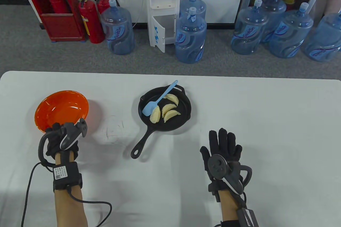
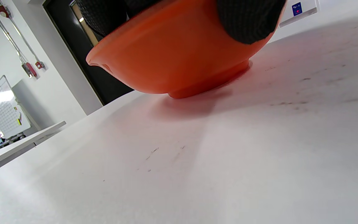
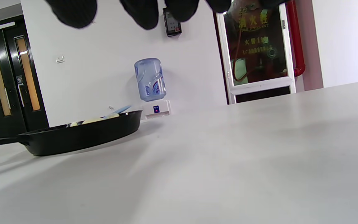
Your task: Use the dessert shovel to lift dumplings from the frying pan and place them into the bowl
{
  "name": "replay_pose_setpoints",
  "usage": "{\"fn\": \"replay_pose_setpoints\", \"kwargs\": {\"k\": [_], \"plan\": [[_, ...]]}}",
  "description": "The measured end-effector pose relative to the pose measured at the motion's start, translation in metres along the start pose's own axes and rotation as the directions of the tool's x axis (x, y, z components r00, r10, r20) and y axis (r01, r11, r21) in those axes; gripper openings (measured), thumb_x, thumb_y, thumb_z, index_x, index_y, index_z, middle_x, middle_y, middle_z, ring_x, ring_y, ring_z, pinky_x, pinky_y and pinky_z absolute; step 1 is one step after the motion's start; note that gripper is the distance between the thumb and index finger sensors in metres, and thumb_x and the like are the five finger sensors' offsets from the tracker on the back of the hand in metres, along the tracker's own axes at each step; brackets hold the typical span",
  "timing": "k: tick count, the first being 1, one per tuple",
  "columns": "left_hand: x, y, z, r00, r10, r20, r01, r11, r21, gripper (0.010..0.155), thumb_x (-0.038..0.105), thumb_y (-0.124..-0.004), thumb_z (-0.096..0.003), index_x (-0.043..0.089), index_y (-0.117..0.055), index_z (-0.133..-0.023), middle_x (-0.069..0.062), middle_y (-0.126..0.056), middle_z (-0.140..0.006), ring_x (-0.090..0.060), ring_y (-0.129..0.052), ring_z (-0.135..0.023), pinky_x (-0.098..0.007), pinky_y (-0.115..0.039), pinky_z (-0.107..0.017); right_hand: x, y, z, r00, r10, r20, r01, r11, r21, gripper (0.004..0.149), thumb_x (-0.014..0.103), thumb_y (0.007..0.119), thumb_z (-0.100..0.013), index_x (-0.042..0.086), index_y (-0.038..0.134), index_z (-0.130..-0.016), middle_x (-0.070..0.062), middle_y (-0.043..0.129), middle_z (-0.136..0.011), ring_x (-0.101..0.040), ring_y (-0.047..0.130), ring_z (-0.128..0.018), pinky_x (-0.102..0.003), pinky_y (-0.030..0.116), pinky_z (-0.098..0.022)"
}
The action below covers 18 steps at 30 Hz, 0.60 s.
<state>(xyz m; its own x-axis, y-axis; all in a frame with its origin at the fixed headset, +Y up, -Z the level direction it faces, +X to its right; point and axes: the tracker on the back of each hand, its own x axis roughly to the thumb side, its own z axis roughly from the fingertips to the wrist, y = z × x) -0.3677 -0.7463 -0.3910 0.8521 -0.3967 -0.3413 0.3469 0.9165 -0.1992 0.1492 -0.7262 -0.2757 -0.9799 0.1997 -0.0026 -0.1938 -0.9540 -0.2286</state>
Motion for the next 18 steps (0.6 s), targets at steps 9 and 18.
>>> {"fn": "replay_pose_setpoints", "kwargs": {"k": [9, 18], "plan": [[-0.008, 0.003, 0.004, 0.999, -0.047, 0.026, 0.045, 0.996, 0.075, 0.042, 0.041, -0.073, -0.0536, 0.039, -0.078, -0.095, 0.015, -0.092, -0.097, -0.017, -0.090, -0.104, -0.044, -0.075, -0.077, 0.000, 0.000, 0.000, 1.000, -0.012, 0.002, 0.012, 1.000, 0.009, 0.069, 0.058, 0.052, -0.067, 0.024, 0.037, -0.125, -0.014, 0.024, -0.129, -0.044, 0.024, -0.115, -0.071, 0.034, -0.076], [-0.026, 0.027, 0.021, 0.997, -0.056, 0.046, 0.049, 0.987, 0.152, 0.042, 0.041, -0.073, -0.0535, 0.038, -0.078, -0.095, 0.015, -0.093, -0.096, -0.018, -0.092, -0.103, -0.043, -0.076, -0.077, 0.000, 0.000, 0.000, 1.000, -0.022, 0.008, 0.022, 1.000, 0.001, 0.068, 0.058, 0.052, -0.067, 0.024, 0.037, -0.125, -0.014, 0.024, -0.129, -0.044, 0.024, -0.115, -0.071, 0.034, -0.076]]}}
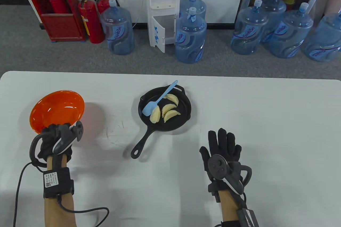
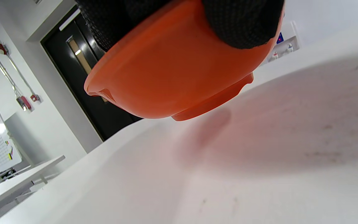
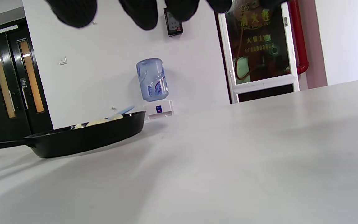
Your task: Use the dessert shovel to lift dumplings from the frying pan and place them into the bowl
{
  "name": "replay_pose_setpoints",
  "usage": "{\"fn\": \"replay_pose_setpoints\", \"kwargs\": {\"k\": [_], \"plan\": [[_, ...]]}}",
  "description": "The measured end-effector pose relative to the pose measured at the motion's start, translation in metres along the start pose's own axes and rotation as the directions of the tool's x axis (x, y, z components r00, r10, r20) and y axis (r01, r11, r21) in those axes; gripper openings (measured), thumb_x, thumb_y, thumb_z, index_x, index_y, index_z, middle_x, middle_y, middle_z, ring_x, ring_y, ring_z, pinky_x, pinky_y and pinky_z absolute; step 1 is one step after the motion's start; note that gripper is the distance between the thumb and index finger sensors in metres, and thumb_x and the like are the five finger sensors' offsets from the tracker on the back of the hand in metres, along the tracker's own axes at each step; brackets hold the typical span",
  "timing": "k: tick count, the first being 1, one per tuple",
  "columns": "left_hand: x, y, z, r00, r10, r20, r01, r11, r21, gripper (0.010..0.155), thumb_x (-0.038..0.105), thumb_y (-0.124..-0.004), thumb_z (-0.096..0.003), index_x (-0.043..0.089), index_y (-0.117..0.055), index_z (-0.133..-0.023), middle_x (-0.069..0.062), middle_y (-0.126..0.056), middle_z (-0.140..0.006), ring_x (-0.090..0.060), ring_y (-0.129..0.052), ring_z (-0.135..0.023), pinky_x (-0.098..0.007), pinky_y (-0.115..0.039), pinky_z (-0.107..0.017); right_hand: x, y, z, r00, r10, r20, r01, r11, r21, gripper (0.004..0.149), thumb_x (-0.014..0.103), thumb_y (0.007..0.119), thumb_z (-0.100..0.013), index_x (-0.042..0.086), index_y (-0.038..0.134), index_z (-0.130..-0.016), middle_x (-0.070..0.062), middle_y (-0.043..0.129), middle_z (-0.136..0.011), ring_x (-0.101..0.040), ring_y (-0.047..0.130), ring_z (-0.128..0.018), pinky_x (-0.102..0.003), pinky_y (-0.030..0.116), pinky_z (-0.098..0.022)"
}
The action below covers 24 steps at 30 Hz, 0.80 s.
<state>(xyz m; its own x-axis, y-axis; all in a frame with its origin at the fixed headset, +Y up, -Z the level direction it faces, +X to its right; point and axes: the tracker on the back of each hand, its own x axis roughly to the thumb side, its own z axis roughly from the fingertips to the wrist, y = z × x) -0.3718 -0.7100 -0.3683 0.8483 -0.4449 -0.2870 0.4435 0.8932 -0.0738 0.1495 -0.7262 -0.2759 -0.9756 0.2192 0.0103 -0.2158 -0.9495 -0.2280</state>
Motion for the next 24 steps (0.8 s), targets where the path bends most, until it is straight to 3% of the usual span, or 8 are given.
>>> {"fn": "replay_pose_setpoints", "kwargs": {"k": [11, 24], "plan": [[-0.014, 0.054, 0.022, 0.998, -0.026, 0.058, 0.020, 0.994, 0.110, 0.042, 0.042, -0.074, -0.0533, 0.039, -0.079, -0.095, 0.015, -0.093, -0.096, -0.017, -0.092, -0.104, -0.042, -0.076, -0.078, -0.001, -0.002, 0.001, 0.999, -0.036, 0.000, 0.036, 0.999, -0.006, 0.069, 0.058, 0.052, -0.067, 0.022, 0.038, -0.125, -0.016, 0.026, -0.128, -0.045, 0.026, -0.114, -0.068, 0.034, -0.077], [0.031, 0.090, 0.077, 0.951, -0.107, 0.290, 0.016, 0.954, 0.299, 0.042, 0.042, -0.074, -0.0532, 0.039, -0.079, -0.095, 0.016, -0.094, -0.096, -0.015, -0.096, -0.101, -0.041, -0.078, -0.077, 0.003, -0.004, 0.002, 0.996, -0.093, 0.010, 0.093, 0.996, 0.006, 0.071, 0.059, 0.052, -0.067, 0.020, 0.037, -0.125, -0.018, 0.030, -0.128, -0.046, 0.032, -0.115, -0.067, 0.040, -0.078]]}}
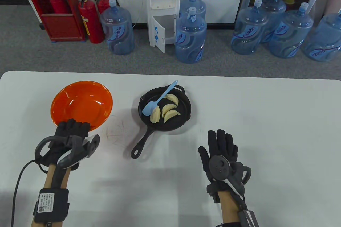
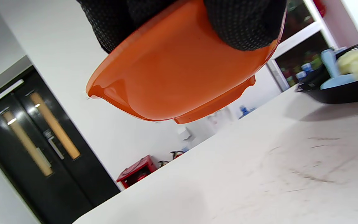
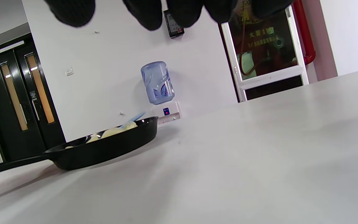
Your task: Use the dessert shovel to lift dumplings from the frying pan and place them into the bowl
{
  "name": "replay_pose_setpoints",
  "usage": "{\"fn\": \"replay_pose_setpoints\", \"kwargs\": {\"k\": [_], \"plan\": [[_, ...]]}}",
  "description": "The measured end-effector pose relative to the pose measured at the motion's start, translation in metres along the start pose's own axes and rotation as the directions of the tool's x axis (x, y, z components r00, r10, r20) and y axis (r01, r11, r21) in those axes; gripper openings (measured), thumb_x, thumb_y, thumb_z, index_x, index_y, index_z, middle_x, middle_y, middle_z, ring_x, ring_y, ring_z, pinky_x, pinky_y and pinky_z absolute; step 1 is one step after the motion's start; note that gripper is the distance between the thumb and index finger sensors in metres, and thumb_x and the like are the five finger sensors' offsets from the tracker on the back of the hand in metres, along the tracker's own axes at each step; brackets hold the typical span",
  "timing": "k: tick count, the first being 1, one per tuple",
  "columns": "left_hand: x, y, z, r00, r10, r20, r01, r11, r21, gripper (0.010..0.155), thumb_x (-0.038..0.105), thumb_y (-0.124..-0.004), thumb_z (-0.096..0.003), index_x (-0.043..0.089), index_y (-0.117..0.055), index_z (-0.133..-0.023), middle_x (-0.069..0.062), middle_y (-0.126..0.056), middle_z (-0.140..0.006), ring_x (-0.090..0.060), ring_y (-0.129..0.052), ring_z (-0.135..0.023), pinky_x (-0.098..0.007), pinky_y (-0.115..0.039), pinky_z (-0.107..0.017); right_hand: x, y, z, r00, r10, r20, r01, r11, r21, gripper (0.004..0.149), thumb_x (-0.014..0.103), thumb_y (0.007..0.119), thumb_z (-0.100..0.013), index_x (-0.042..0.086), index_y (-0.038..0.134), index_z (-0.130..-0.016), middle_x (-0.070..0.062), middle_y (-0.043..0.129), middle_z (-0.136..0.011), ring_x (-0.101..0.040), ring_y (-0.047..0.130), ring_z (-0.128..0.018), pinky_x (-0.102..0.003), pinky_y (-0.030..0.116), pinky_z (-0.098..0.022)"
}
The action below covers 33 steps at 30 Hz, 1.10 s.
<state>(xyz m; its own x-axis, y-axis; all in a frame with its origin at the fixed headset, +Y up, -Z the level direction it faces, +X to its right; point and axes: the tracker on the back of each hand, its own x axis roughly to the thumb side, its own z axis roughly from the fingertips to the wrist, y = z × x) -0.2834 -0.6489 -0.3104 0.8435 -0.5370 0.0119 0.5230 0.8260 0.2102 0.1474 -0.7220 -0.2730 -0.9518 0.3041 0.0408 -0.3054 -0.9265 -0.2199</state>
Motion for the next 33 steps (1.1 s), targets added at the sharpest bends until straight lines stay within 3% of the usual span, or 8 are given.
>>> {"fn": "replay_pose_setpoints", "kwargs": {"k": [12, 28, 33], "plan": [[0.068, 0.041, 0.033, 0.977, 0.053, 0.209, -0.088, 0.983, 0.160, 0.042, 0.042, -0.074, -0.0532, 0.039, -0.079, -0.095, 0.015, -0.094, -0.095, -0.015, -0.096, -0.100, -0.040, -0.078, -0.076, 0.013, -0.007, 0.003, 0.978, -0.209, 0.014, 0.208, 0.977, 0.041, 0.073, 0.058, 0.051, -0.068, 0.014, 0.037, -0.125, -0.023, 0.039, -0.126, -0.050, 0.046, -0.111, -0.064, 0.052, -0.078], [0.140, 0.064, 0.074, 0.900, -0.060, 0.431, -0.074, 0.955, 0.288, 0.042, 0.042, -0.074, -0.0531, 0.040, -0.079, -0.095, 0.016, -0.094, -0.096, -0.014, -0.096, -0.101, -0.040, -0.078, -0.077, 0.022, 0.002, 0.002, 0.867, -0.498, 0.012, 0.487, 0.853, 0.185, 0.081, 0.057, 0.051, -0.069, -0.003, 0.037, -0.121, -0.035, 0.046, -0.119, -0.052, 0.065, -0.103, -0.054, 0.067, -0.075], [0.151, 0.071, 0.081, 0.884, -0.060, 0.464, -0.093, 0.949, 0.301, 0.042, 0.042, -0.074, -0.0531, 0.039, -0.079, -0.095, 0.016, -0.094, -0.096, -0.015, -0.096, -0.101, -0.040, -0.078, -0.077, 0.024, 0.004, 0.002, 0.867, -0.499, 0.008, 0.488, 0.851, 0.193, 0.083, 0.057, 0.051, -0.069, -0.007, 0.037, -0.120, -0.038, 0.049, -0.116, -0.053, 0.069, -0.100, -0.054, 0.071, -0.073]]}}
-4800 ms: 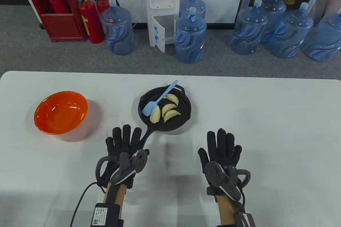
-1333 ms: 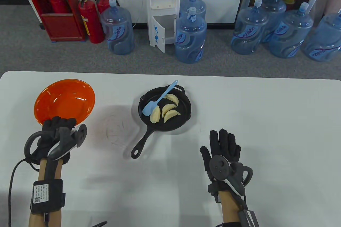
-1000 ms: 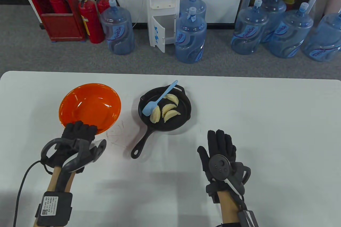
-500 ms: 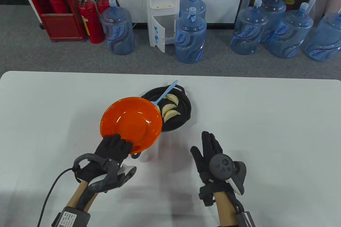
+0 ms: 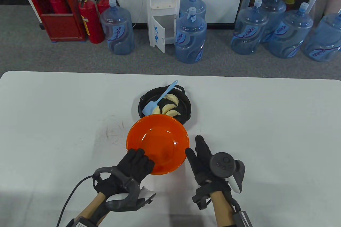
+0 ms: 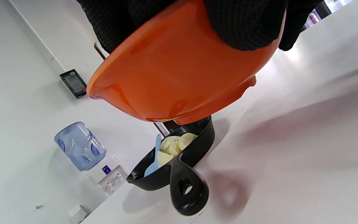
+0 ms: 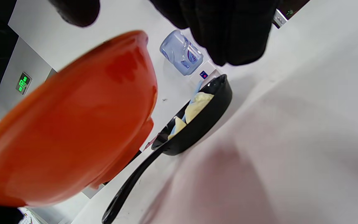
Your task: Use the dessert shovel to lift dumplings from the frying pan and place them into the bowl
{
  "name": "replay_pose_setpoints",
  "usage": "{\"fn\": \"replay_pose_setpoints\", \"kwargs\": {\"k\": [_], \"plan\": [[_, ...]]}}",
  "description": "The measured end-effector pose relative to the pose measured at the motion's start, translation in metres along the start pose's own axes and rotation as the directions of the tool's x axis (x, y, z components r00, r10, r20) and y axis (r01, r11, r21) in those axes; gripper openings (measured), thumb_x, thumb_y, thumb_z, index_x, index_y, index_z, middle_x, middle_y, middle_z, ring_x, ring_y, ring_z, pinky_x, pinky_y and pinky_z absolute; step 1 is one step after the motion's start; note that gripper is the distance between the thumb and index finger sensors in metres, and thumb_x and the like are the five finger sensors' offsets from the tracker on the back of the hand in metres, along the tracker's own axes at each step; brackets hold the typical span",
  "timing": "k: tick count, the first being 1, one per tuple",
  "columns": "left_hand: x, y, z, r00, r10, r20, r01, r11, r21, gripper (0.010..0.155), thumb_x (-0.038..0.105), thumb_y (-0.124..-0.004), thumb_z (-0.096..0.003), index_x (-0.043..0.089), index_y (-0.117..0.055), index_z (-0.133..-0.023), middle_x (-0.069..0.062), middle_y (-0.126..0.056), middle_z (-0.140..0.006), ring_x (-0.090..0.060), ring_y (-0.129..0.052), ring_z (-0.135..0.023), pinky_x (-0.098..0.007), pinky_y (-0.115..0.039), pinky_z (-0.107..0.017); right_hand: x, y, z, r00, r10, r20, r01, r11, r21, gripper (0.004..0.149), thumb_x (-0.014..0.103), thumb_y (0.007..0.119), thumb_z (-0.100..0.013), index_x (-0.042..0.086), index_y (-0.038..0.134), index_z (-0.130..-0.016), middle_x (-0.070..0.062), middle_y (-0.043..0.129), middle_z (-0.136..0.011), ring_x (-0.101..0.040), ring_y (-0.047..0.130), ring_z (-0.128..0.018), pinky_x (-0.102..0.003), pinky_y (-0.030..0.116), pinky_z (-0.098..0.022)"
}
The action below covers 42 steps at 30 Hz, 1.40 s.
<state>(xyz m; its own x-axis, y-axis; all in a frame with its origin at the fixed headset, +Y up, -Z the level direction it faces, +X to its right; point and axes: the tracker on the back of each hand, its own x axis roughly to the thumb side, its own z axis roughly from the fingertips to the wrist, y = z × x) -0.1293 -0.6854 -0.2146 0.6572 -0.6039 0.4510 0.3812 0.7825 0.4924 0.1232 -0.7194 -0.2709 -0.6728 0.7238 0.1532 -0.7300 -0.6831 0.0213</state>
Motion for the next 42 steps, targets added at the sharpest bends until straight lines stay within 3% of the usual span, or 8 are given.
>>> {"fn": "replay_pose_setpoints", "kwargs": {"k": [15, 21, 26, 31, 37, 42], "plan": [[0.010, 0.008, 0.000, 0.999, -0.005, 0.042, 0.005, 1.000, 0.017, 0.042, 0.042, -0.074, -0.0531, 0.040, -0.078, -0.095, 0.016, -0.094, -0.096, -0.014, -0.096, -0.101, -0.040, -0.079, -0.077, 0.003, 0.010, 0.000, 0.997, -0.077, -0.017, 0.077, 0.996, 0.041, 0.087, 0.055, 0.055, -0.069, -0.015, 0.033, -0.116, -0.044, 0.051, -0.110, -0.055, 0.077, -0.093, -0.050, 0.079, -0.069], [0.013, 0.007, 0.001, 0.999, -0.007, 0.050, 0.006, 1.000, 0.018, 0.042, 0.042, -0.074, -0.0533, 0.039, -0.078, -0.095, 0.016, -0.094, -0.095, -0.014, -0.096, -0.100, -0.040, -0.079, -0.077, 0.005, 0.012, 0.001, 0.995, -0.082, -0.059, 0.080, 0.996, -0.032, 0.079, 0.048, 0.063, -0.069, -0.013, 0.042, -0.114, -0.038, 0.066, -0.104, -0.041, 0.092, -0.081, -0.037, 0.091, -0.057], [0.014, 0.006, 0.003, 0.999, 0.021, 0.046, -0.022, 1.000, 0.022, 0.042, 0.042, -0.074, -0.0534, 0.039, -0.078, -0.095, 0.016, -0.094, -0.095, -0.013, -0.096, -0.100, -0.039, -0.078, -0.077, 0.006, 0.013, 0.002, 0.981, -0.156, -0.113, 0.144, 0.983, -0.114, 0.063, 0.033, 0.067, -0.068, -0.011, 0.052, -0.110, -0.030, 0.079, -0.095, -0.029, 0.102, -0.062, -0.024, 0.097, -0.041], [0.017, 0.006, 0.002, 0.999, 0.010, 0.050, -0.011, 1.000, 0.026, 0.042, 0.042, -0.074, -0.0540, 0.039, -0.077, -0.096, 0.016, -0.093, -0.096, -0.013, -0.096, -0.101, -0.039, -0.077, -0.078, 0.011, 0.011, 0.004, 0.987, -0.083, -0.140, 0.058, 0.983, -0.176, 0.056, 0.027, 0.067, -0.067, -0.012, 0.060, -0.106, -0.030, 0.085, -0.088, -0.027, 0.106, -0.053, -0.020, 0.100, -0.033], [0.005, 0.008, 0.004, 0.996, 0.086, 0.040, -0.087, 0.996, 0.015, 0.049, 0.041, -0.071, -0.0579, 0.035, -0.065, -0.107, 0.009, -0.080, -0.109, -0.022, -0.084, -0.110, -0.046, -0.069, -0.081, 0.009, 0.006, 0.006, 0.978, -0.119, -0.170, 0.076, 0.969, -0.237, 0.054, 0.027, 0.067, -0.066, -0.012, 0.062, -0.105, -0.030, 0.086, -0.085, -0.028, 0.106, -0.050, -0.018, 0.101, -0.030], [-0.014, 0.017, 0.012, 0.992, 0.125, -0.019, -0.124, 0.991, 0.048, 0.060, 0.050, -0.066, -0.0575, 0.032, -0.055, -0.114, 0.004, -0.067, -0.118, -0.029, -0.072, -0.116, -0.051, -0.062, -0.084, -0.004, -0.004, 0.006, 0.961, -0.187, -0.205, 0.125, 0.952, -0.279, 0.054, 0.027, 0.067, -0.066, -0.012, 0.063, -0.104, -0.031, 0.086, -0.085, -0.028, 0.106, -0.049, -0.019, 0.101, -0.030]]}}
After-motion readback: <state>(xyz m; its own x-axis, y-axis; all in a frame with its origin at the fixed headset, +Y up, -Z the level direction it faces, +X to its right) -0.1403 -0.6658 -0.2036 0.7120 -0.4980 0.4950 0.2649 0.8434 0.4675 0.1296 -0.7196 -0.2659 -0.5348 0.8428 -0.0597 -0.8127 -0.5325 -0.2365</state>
